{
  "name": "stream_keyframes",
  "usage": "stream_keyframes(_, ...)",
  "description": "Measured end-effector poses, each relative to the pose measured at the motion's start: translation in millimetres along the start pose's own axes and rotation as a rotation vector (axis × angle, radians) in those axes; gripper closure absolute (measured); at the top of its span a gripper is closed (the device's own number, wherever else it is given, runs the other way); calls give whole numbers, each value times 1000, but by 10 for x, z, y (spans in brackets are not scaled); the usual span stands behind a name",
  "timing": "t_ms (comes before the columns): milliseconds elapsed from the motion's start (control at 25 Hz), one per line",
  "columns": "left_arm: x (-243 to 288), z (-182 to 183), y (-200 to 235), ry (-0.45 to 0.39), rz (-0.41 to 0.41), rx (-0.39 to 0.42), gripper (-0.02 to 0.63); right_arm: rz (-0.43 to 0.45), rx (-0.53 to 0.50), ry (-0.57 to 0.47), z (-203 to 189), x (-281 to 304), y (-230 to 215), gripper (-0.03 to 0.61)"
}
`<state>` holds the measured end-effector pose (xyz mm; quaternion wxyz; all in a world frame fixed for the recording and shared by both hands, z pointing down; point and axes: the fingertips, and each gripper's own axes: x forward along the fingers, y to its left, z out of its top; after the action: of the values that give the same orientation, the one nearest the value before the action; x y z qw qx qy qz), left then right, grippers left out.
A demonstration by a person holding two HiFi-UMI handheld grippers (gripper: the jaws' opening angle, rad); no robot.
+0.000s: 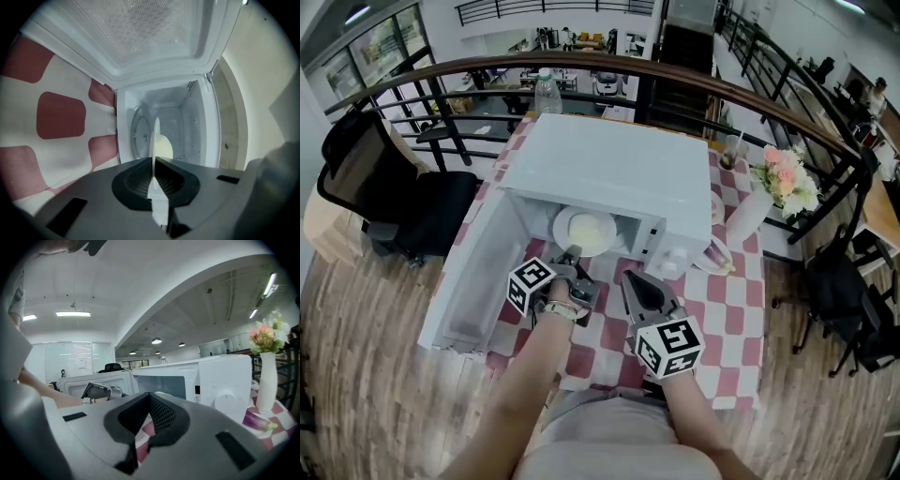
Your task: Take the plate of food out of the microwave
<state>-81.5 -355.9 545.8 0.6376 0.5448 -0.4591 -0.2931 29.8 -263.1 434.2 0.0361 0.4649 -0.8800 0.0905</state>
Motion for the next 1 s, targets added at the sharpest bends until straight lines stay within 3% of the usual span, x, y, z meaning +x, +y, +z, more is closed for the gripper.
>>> stream_keyframes(280, -192, -87, -78, 16, -28, 10, 598, -5, -3, -15, 31, -36, 22, 555)
stream_keyframes(480, -341, -180, -177, 28, -48, 72, 598, -8, -4, -25, 46, -56, 33, 555)
stream_keyframes(1000, -628, -325, -321, 6, -82, 93, 598, 6, -39, -42, 87, -129, 125, 555)
